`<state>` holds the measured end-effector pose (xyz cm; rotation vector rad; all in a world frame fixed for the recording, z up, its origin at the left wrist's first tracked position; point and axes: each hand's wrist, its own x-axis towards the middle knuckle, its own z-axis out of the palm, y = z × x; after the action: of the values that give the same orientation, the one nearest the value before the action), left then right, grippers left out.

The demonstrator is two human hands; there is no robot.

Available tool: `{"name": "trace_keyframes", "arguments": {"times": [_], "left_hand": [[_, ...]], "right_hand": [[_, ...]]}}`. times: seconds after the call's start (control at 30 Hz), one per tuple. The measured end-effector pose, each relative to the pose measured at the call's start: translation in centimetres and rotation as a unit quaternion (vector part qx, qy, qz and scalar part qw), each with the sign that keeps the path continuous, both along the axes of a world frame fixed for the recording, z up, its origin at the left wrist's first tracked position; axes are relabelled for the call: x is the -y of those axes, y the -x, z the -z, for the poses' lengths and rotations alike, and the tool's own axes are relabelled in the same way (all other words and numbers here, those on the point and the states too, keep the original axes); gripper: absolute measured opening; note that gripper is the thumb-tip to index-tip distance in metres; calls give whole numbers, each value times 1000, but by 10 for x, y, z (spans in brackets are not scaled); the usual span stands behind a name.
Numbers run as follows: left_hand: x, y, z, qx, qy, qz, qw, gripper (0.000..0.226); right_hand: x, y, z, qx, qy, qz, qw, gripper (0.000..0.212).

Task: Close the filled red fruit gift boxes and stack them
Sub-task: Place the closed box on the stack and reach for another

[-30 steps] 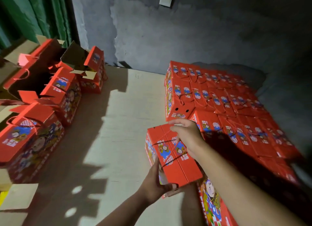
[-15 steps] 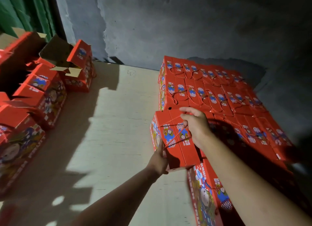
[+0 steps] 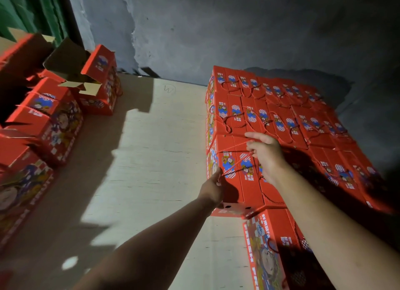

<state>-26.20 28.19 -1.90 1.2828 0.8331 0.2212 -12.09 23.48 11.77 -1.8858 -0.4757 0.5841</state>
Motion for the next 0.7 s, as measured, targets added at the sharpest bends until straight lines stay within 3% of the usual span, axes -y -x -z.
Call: {"name": "trace_keyframes", "arguments": {"times": [0.23, 0.37, 0.43, 0.5, 0.6, 0.7], "left_hand": [[1, 10, 2, 30, 46, -16, 998, 49], [-10, 50, -2, 42, 43, -12, 998, 53], [-33, 90, -10, -5, -57, -16, 998, 51], [-64, 144, -16, -73, -213, -28, 974, 46], [-108, 243, -39, -157, -370, -57, 914, 40], [-131, 353, -64, -250, -482, -101, 833, 33]], "right_hand": [[-10, 21, 26, 57, 108, -72, 990, 42], [-16, 49, 79, 168, 251, -127, 945, 37], [-14, 62, 104, 204, 296, -147, 921, 45], [-4, 66, 123, 241, 295, -140, 914, 64], [-17, 100, 157, 307, 288, -179, 889, 75], [-51, 188, 184, 328, 243, -315, 857, 59]]}}
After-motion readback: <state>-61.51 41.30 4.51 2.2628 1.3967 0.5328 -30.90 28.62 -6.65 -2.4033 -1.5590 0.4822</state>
